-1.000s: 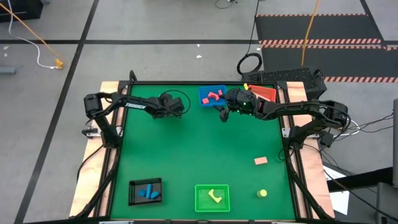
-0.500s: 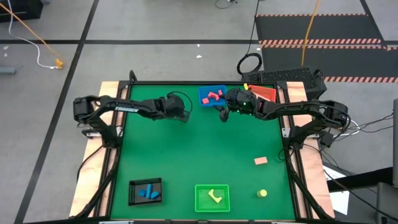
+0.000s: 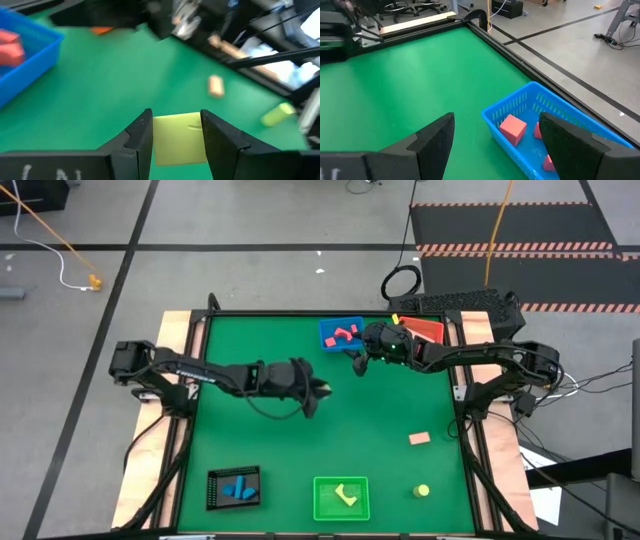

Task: Sort & place blocks by color
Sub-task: Put the green block into the green bin

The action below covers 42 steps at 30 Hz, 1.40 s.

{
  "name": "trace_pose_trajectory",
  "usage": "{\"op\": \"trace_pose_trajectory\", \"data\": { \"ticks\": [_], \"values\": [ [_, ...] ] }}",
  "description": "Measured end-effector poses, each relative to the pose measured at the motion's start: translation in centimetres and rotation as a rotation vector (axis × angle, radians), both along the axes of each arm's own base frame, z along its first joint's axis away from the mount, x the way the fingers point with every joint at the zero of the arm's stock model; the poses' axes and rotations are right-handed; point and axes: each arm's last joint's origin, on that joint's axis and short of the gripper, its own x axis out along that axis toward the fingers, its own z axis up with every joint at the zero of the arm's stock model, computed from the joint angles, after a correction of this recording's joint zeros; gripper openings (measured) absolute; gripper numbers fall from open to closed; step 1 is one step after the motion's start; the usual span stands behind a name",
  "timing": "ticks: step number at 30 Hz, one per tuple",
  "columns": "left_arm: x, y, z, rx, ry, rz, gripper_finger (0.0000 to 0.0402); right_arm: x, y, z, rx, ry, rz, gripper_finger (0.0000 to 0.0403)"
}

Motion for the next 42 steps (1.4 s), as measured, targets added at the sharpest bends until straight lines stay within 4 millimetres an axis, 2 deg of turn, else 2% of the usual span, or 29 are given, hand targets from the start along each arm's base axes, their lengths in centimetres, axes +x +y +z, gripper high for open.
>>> {"op": "trace_pose_trajectory", "data": {
  "ticks": [4, 8, 11, 14, 18, 23, 28, 37, 42],
  "values": [
    [0.1, -1.5, 1.1, 0.006, -0.095, -0.047, 0.0137, 0.2, 0.1, 0.4, 0.028, -0.060, -0.008, 0.0281],
    [0.0, -2.1, 1.9, 0.030, -0.146, -0.075, 0.0137, 0.4, 0.7, 0.3, 0.252, -0.141, 0.033, 0.0281],
    [-0.3, -2.2, 3.1, 0.054, -0.201, -0.077, 0.0137, 0.6, 1.5, 0.2, 0.391, -0.155, 0.158, 0.0281],
    [-1.1, -2.3, 4.3, 0.090, -0.220, -0.089, 0.0137, 1.2, 3.2, 0.6, 0.399, -0.164, 0.364, 0.0281],
    [-2.8, -2.8, 6.6, 0.144, -0.272, -0.123, 0.0137, 2.0, 6.9, 0.9, 0.314, -0.154, 0.579, 0.0281],
    [-5.0, -4.2, 8.8, 0.197, -0.315, -0.191, 0.0137, 2.3, 11.7, 1.1, 0.080, -0.144, 0.833, 0.0281],
    [-5.9, -5.3, 10.0, 0.213, -0.385, -0.232, 0.0137, 2.1, 15.0, 1.5, -0.066, -0.187, 0.987, 0.0281],
    [-6.2, -6.3, 10.5, 0.188, -0.431, -0.214, 0.0137, 2.0, 16.5, 2.6, -0.298, -0.296, 1.028, 0.0281],
    [-6.3, -6.9, 10.5, 0.192, -0.427, -0.184, 0.0137, 2.3, 16.2, 3.6, -0.546, -0.331, 0.847, 0.0281]
  ]
}}
